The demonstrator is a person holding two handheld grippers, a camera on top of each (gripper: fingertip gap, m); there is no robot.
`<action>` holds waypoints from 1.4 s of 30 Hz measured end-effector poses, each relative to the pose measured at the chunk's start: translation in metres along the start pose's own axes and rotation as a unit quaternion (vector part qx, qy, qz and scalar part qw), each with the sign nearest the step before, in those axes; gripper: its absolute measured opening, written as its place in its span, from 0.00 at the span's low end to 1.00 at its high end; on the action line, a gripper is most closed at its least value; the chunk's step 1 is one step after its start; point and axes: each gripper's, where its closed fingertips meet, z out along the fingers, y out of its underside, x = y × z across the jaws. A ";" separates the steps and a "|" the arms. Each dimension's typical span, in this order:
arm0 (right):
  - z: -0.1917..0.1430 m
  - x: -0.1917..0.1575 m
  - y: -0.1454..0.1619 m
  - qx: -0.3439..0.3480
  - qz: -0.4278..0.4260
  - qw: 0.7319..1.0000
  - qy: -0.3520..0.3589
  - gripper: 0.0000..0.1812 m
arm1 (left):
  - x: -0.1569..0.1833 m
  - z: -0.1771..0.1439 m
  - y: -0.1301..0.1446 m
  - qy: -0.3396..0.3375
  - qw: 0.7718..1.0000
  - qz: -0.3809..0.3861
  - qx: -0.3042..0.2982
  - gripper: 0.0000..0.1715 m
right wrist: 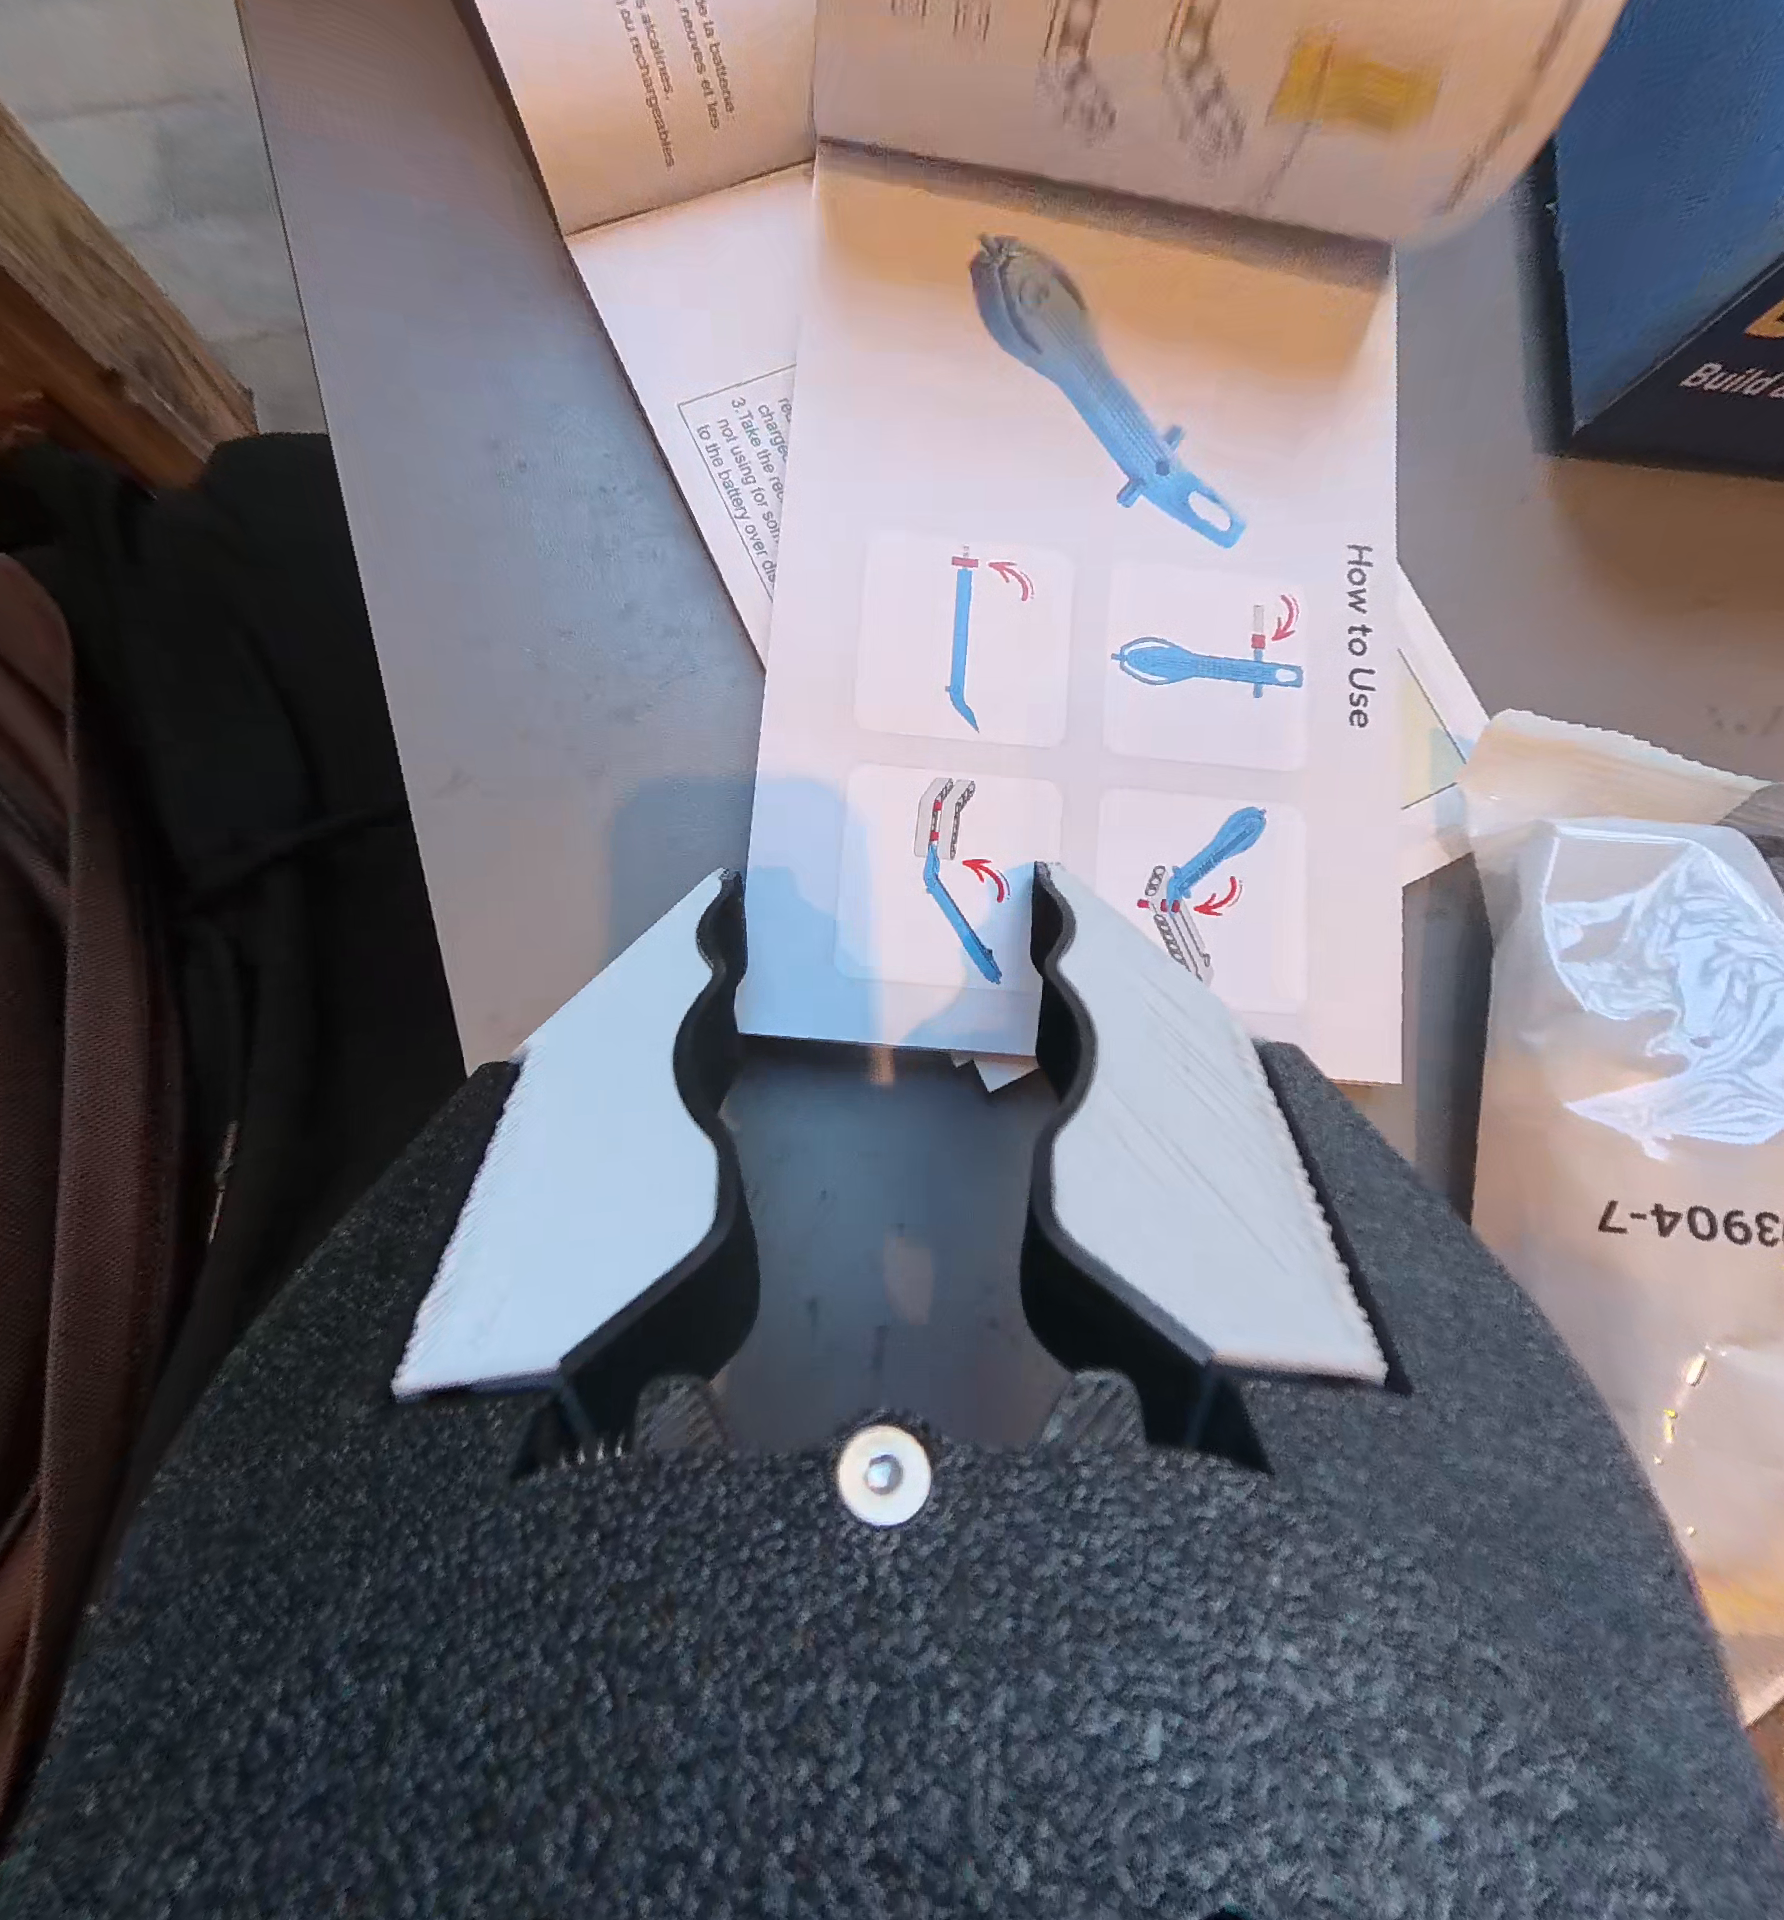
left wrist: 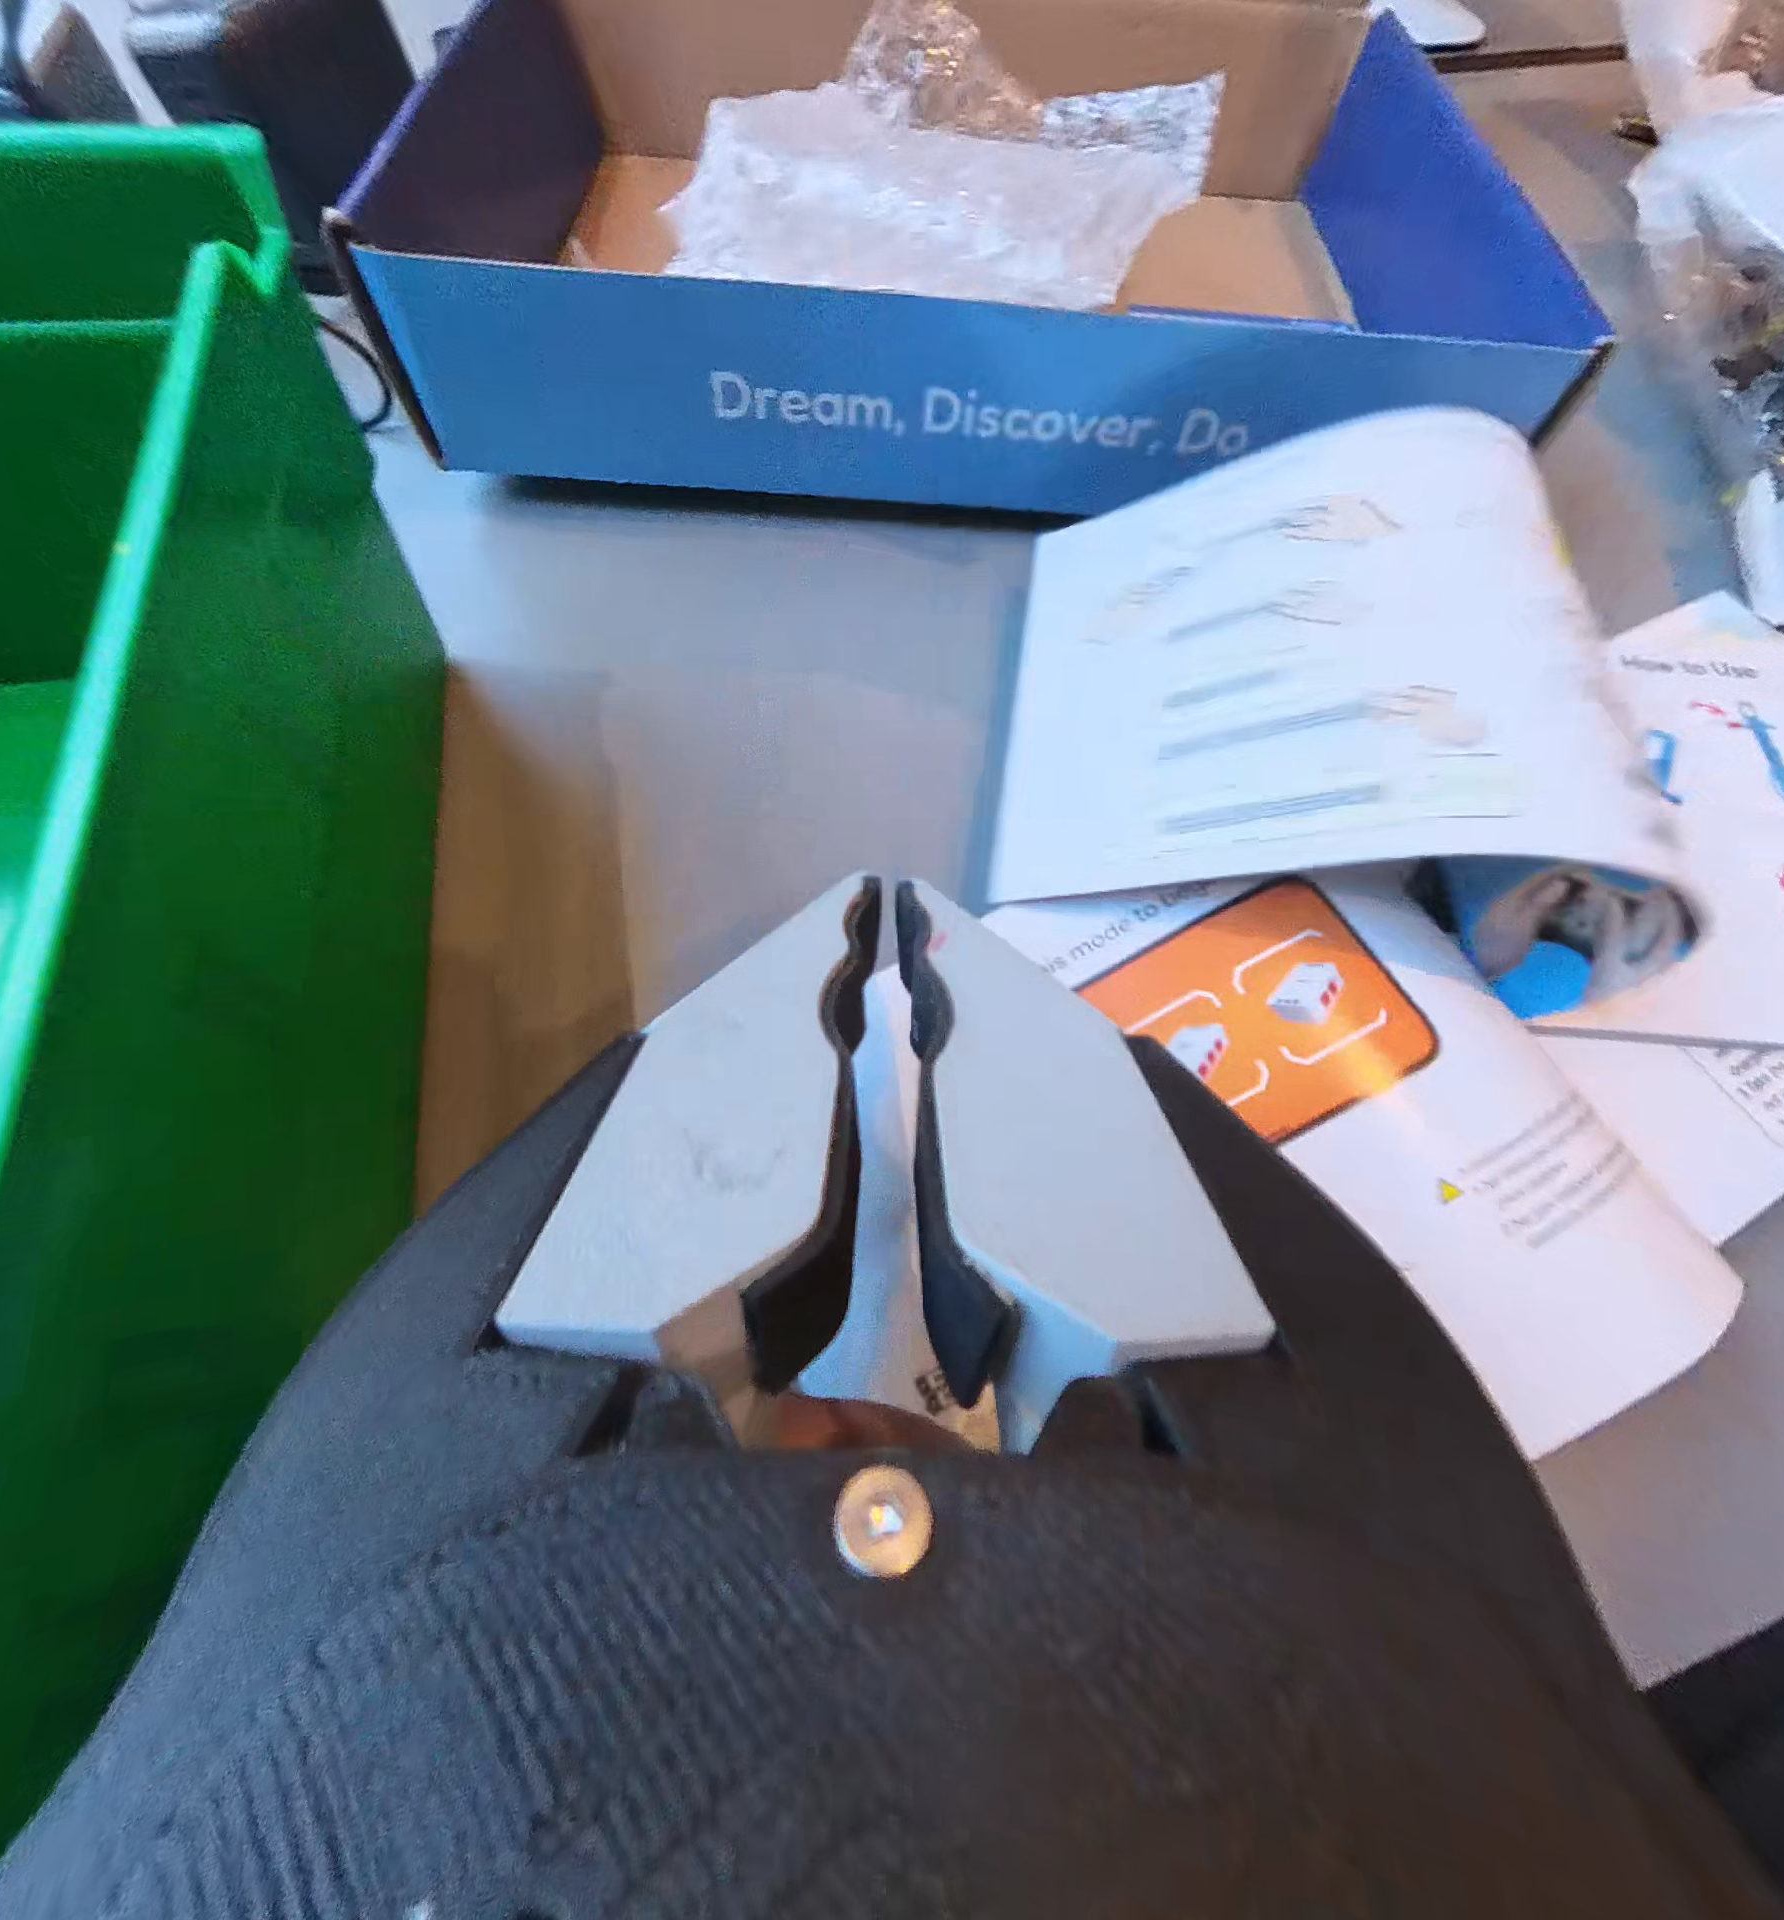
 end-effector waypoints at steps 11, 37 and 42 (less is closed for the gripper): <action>-0.008 0.006 -0.007 0.013 0.028 0.999 -0.031 0.33 | 0.158 -0.074 -0.079 0.183 0.962 0.146 0.138 0.08; 0.018 0.039 -0.015 -0.134 -0.034 0.988 -0.068 0.42 | 0.145 0.009 -0.008 0.141 0.972 0.188 0.004 0.16; 0.018 0.038 -0.017 -0.135 -0.032 0.988 -0.068 0.31 | 0.142 0.004 -0.015 0.133 0.974 0.184 0.014 0.16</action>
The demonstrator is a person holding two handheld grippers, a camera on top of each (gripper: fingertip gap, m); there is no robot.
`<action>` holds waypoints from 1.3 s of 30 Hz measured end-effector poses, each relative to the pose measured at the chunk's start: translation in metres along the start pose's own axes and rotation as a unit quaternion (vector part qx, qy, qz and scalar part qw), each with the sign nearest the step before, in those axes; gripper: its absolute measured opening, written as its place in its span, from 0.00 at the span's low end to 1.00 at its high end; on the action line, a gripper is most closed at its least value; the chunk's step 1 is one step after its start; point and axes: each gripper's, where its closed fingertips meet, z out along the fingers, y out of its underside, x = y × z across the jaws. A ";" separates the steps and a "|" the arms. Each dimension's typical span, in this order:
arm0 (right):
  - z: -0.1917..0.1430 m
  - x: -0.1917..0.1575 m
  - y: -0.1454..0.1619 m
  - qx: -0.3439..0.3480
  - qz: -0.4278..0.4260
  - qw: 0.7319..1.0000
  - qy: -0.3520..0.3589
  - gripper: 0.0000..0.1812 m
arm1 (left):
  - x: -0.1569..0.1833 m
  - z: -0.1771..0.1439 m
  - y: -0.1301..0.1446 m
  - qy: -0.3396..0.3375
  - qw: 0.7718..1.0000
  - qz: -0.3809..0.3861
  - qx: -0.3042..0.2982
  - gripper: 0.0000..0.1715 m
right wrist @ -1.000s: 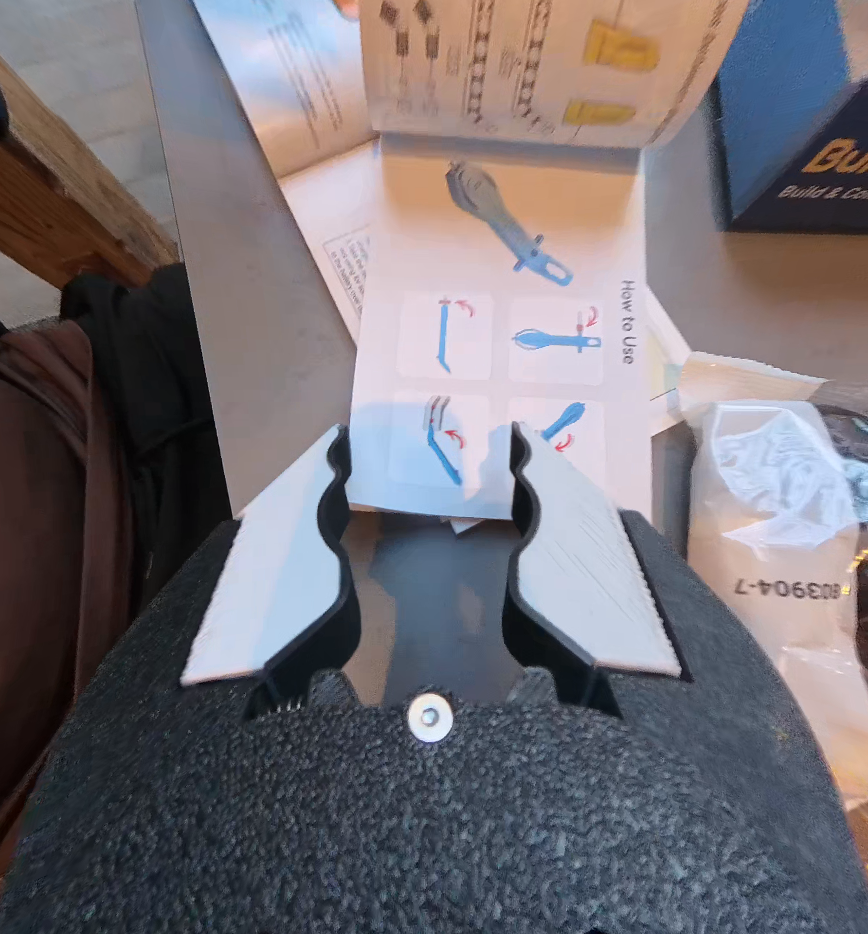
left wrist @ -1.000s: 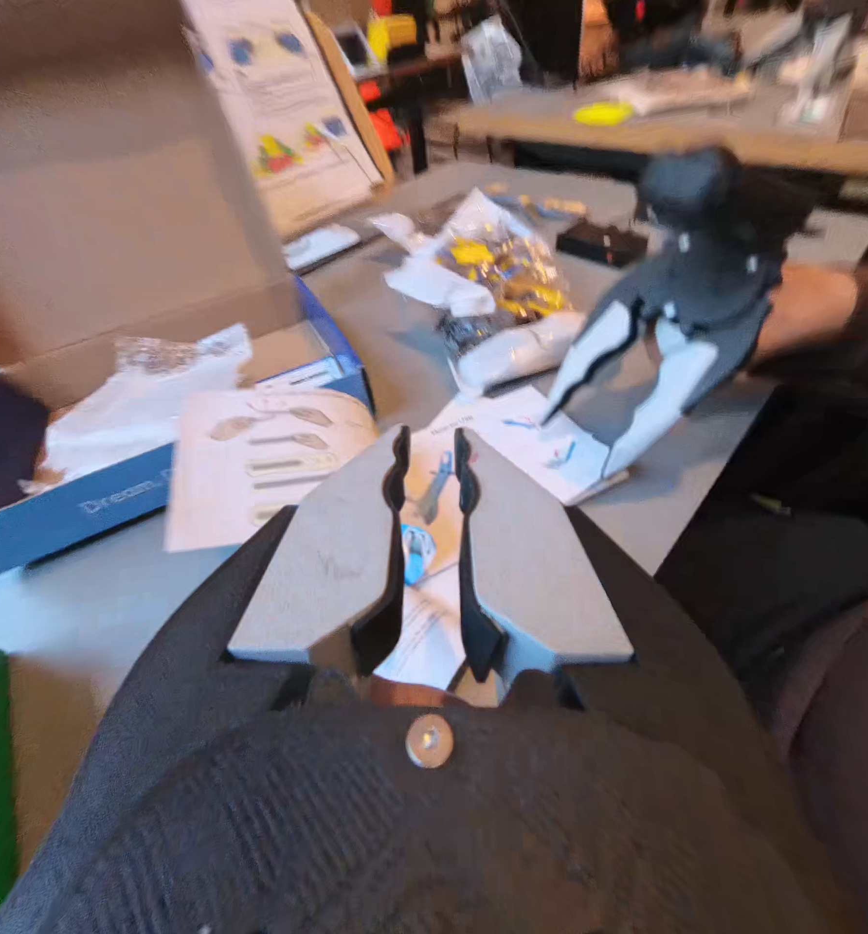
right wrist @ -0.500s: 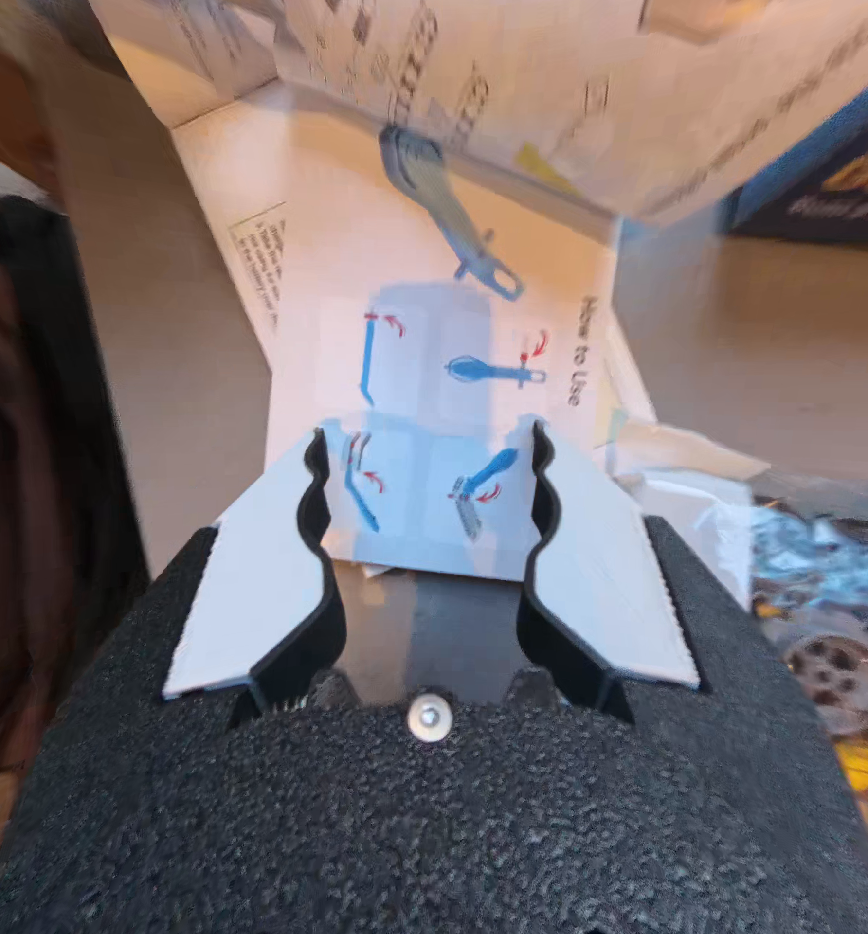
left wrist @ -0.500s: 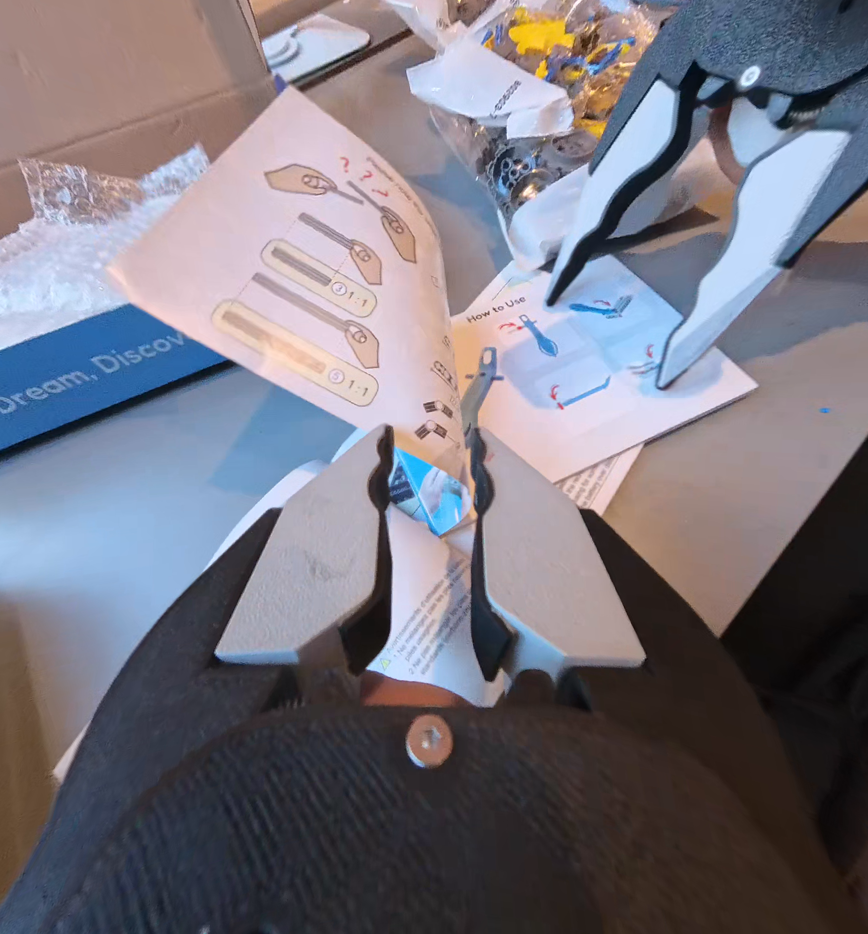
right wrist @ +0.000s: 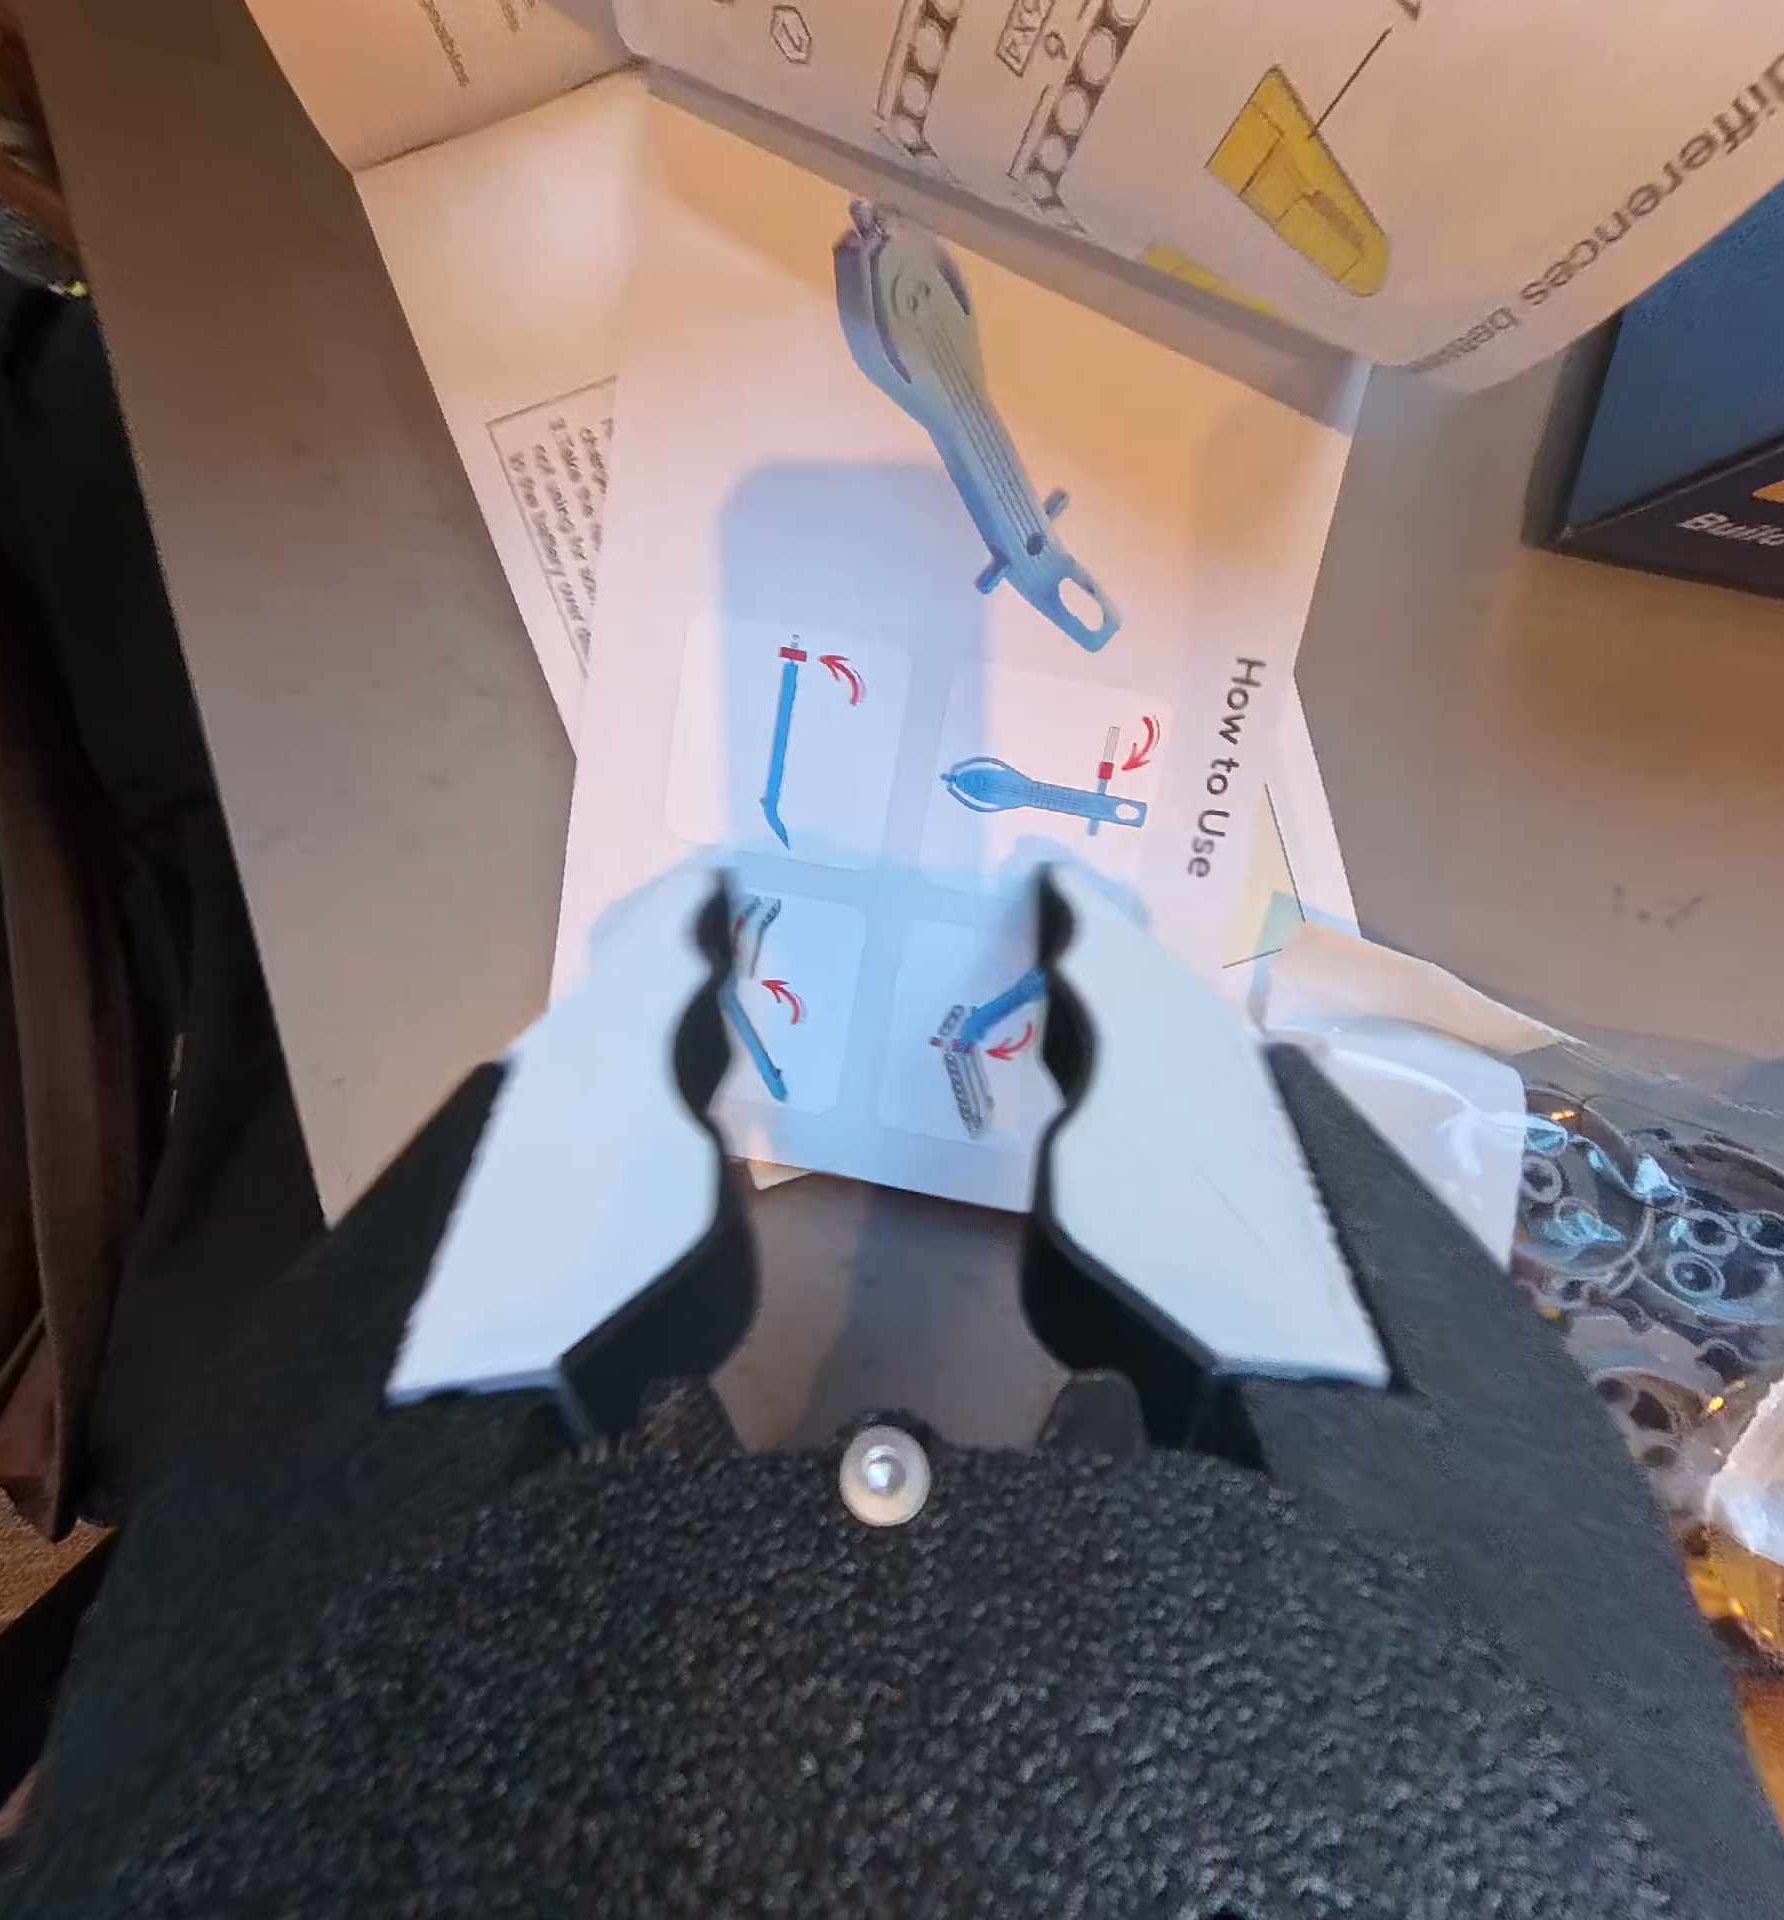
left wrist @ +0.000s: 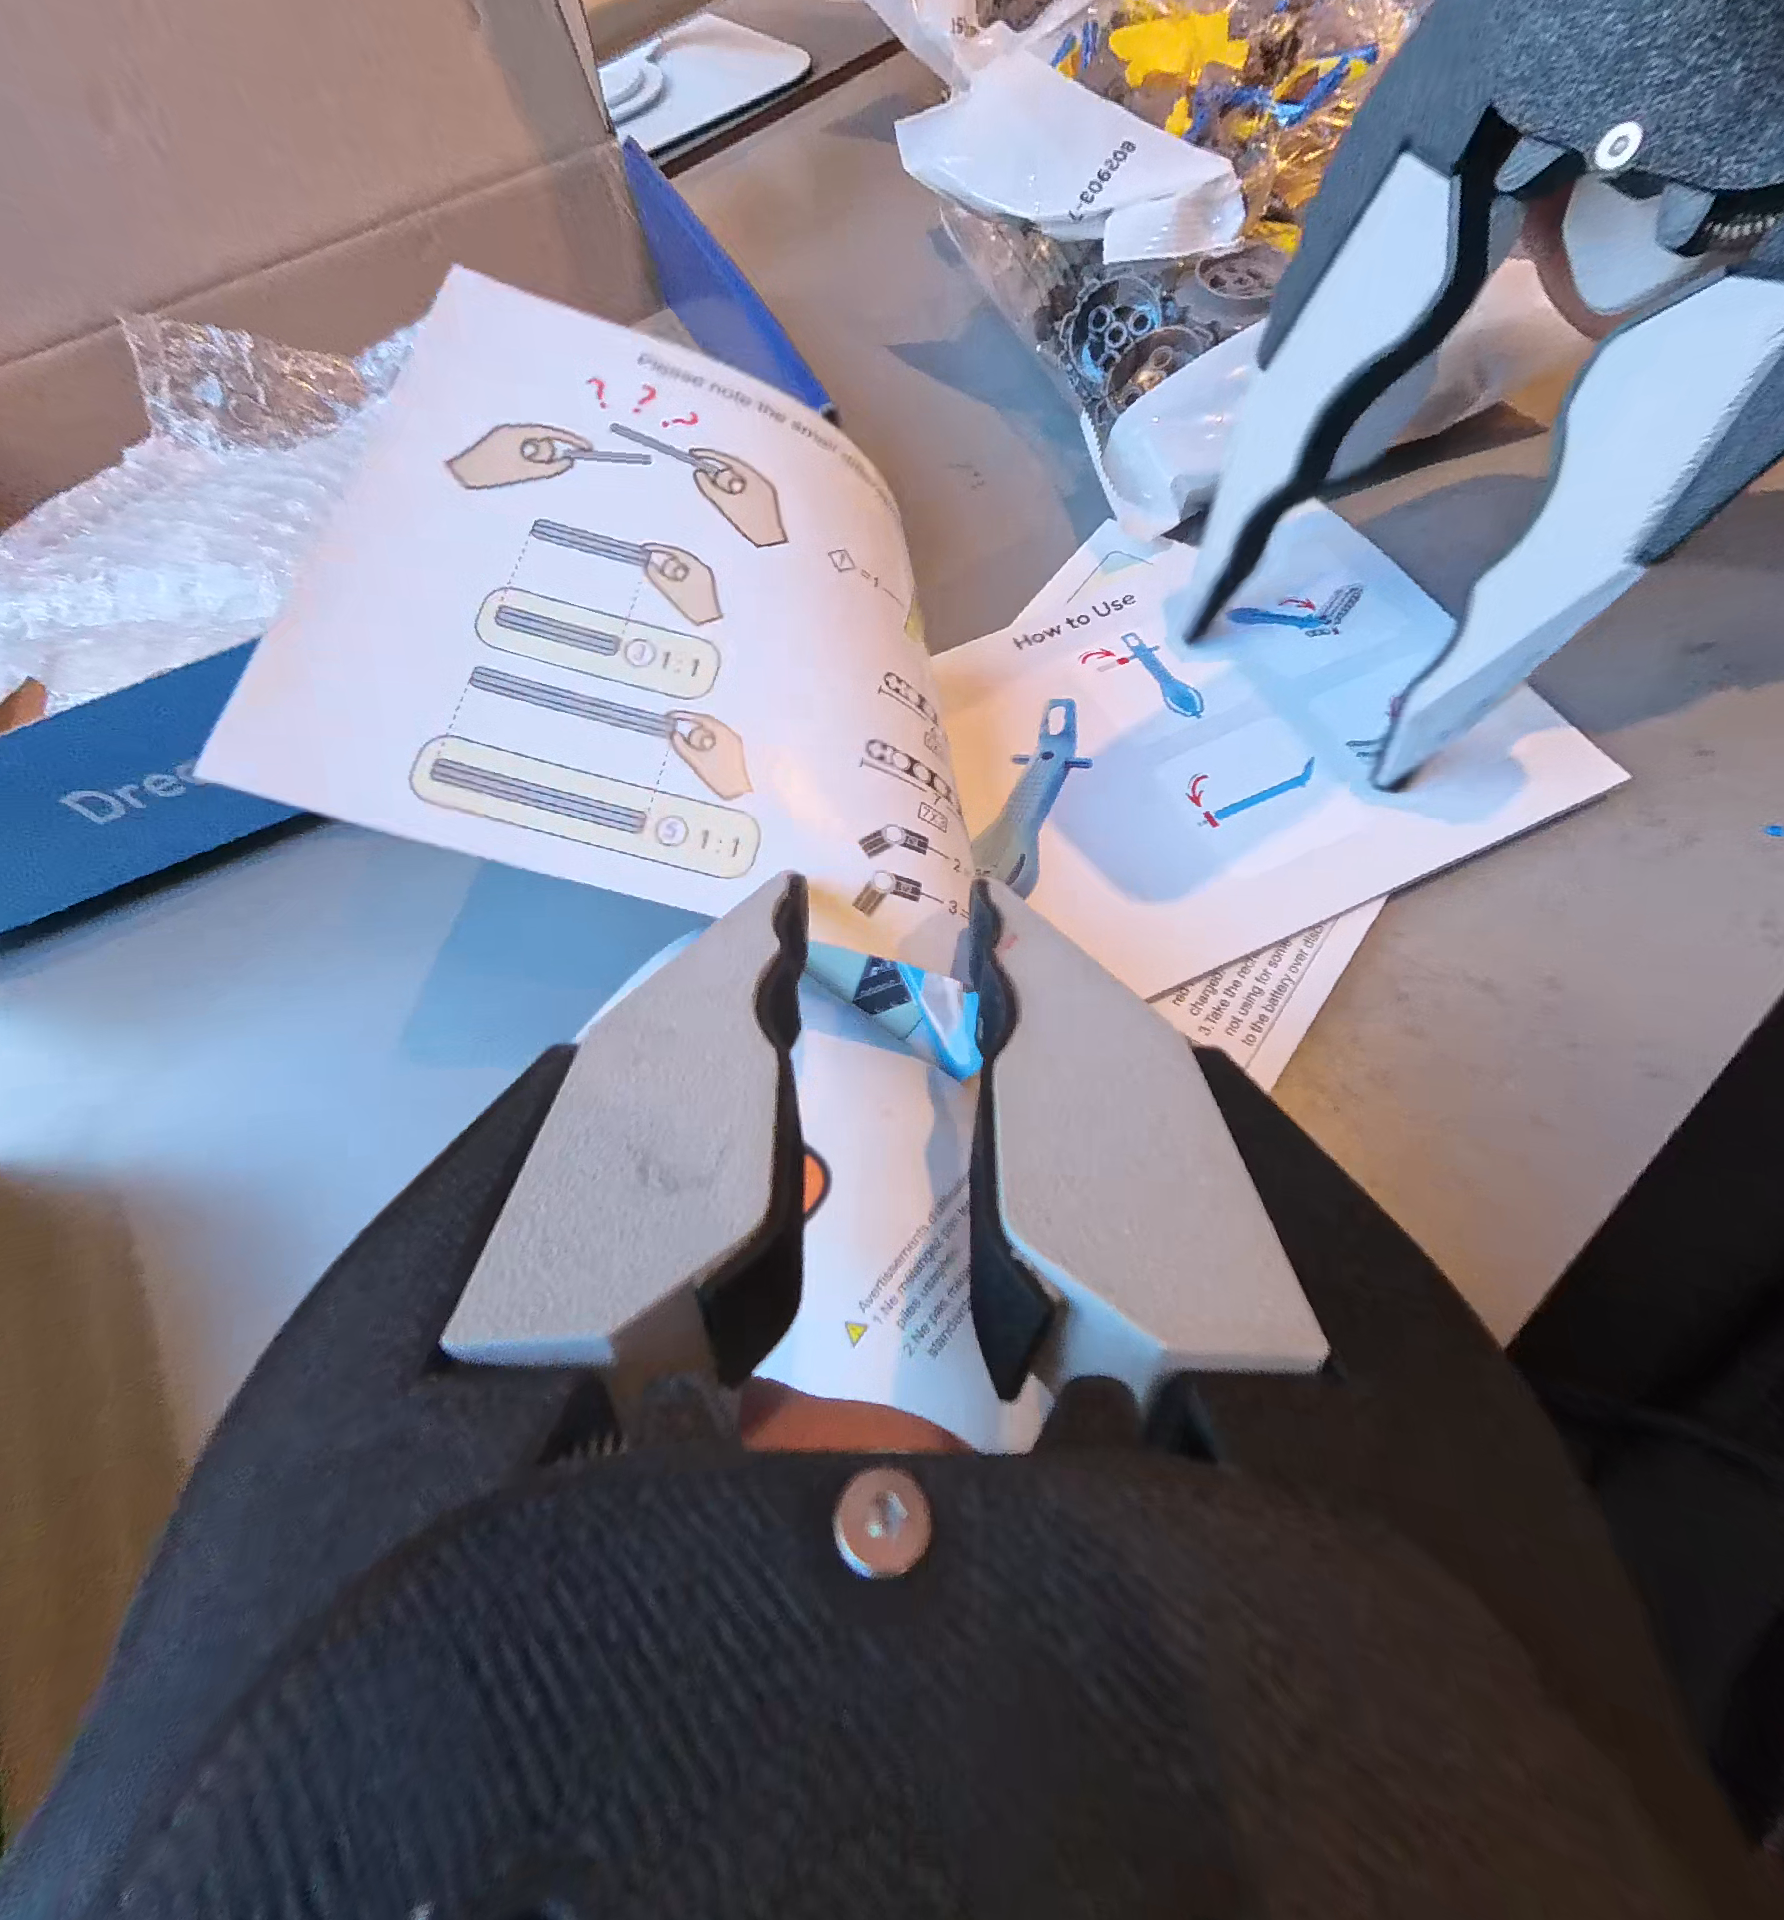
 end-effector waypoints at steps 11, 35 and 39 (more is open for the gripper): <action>0.002 -0.001 -0.009 0.062 0.051 0.997 -0.019 0.00 | 0.058 -0.007 -0.011 0.064 0.993 0.099 0.014 0.17; -0.003 -0.016 0.000 0.052 0.057 0.997 0.001 0.40 | 0.048 0.017 0.010 0.046 0.992 0.115 -0.023 0.27; 0.000 -0.011 -0.001 0.051 0.042 0.998 0.021 0.36 | 0.056 0.018 0.007 0.032 0.981 0.189 -0.033 0.31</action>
